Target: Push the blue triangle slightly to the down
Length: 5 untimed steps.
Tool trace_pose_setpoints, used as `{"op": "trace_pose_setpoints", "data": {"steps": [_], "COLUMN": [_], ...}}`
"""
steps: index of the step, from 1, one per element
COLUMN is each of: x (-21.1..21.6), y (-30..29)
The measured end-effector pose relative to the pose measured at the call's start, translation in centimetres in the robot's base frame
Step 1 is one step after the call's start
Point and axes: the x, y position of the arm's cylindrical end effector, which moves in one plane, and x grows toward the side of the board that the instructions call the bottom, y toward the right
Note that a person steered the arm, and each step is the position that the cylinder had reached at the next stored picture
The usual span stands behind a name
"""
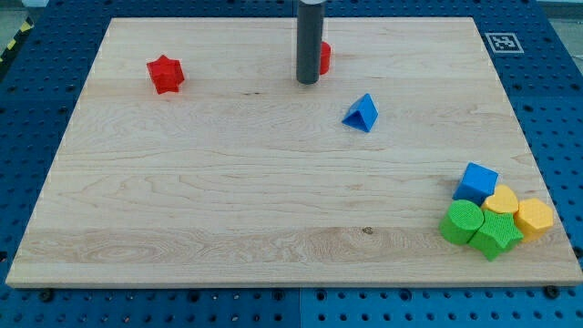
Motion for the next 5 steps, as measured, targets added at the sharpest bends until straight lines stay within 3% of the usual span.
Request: {"op": "trace_pose_setpoints", "data": {"steps": [2, 5], "x": [1.0, 6.2], "y": [1.7, 8.9]}}
